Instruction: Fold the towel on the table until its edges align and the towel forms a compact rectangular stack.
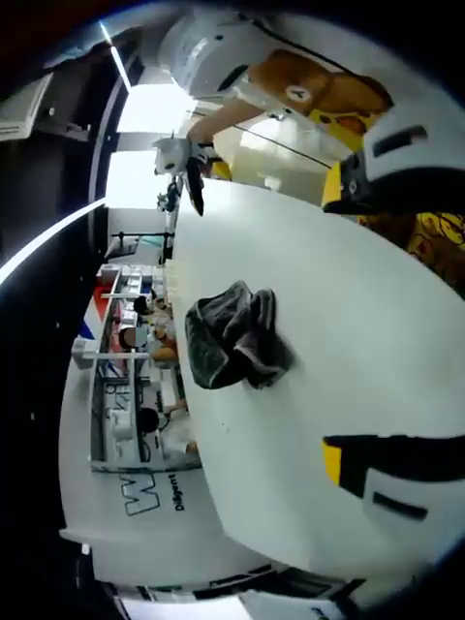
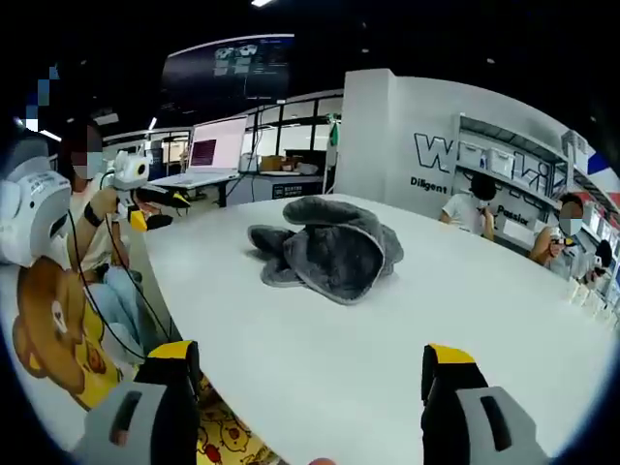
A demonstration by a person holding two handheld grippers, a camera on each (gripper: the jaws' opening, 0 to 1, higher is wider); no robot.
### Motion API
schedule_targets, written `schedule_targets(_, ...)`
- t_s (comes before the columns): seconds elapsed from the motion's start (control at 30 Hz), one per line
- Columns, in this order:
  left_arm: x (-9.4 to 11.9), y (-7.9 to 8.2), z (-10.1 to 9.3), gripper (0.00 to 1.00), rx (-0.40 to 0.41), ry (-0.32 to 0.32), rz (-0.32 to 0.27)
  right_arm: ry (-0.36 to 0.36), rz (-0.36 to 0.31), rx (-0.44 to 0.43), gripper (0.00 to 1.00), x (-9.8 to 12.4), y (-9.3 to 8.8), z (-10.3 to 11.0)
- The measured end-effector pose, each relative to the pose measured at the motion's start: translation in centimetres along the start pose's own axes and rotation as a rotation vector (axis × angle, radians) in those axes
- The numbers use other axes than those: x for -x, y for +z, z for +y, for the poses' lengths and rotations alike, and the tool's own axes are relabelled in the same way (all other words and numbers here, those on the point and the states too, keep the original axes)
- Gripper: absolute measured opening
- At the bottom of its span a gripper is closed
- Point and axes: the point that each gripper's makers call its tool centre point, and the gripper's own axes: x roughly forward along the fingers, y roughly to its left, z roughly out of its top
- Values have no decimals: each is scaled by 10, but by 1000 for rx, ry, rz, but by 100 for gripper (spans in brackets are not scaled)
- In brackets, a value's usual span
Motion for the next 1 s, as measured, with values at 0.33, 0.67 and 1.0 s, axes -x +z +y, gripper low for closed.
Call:
schedule_targets(0.33, 2, -1, -1, 99, -1, 4, 6, 3, -5, 4, 99, 1, 1, 1)
schedule_targets(0.67, 0, -1, -1, 99, -1, 1, 5, 9, 8, 5, 99, -2, -1, 2)
schedule_targets(1.0, -6, -1, -3, 99, 1, -16, 9, 27, 4, 22, 99, -13, 7, 5)
